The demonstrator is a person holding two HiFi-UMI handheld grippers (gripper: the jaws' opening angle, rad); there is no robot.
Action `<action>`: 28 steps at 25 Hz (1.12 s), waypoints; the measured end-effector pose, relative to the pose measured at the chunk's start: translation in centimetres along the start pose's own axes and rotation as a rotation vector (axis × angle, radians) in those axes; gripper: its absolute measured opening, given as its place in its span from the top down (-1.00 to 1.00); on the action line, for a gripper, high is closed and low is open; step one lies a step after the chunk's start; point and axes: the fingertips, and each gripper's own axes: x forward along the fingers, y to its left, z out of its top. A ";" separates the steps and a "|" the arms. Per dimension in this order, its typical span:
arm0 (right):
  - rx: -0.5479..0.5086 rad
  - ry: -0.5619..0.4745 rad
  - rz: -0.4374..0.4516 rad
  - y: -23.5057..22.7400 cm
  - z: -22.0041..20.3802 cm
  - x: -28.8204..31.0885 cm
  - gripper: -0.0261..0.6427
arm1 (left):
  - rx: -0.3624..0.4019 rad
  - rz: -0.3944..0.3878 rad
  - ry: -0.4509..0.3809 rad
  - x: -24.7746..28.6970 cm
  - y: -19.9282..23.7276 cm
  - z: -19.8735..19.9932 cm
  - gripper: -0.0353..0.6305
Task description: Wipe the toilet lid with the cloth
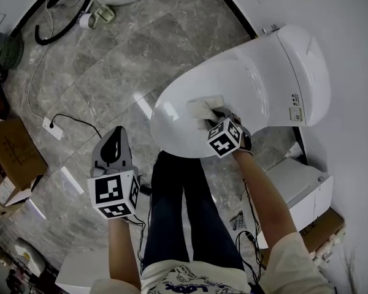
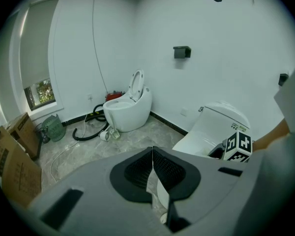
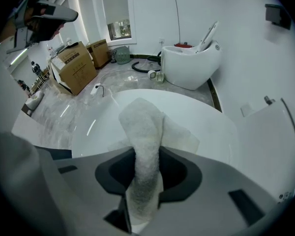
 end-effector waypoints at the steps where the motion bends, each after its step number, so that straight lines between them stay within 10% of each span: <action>1: 0.005 -0.001 -0.006 -0.5 -0.2 -0.1 0.59 | 0.003 -0.002 0.001 0.1 -0.1 0.1 0.87; 28: 0.134 0.035 -0.174 -12.5 -7.5 -2.7 0.59 | 0.048 -0.038 0.016 3.0 -2.6 2.0 0.87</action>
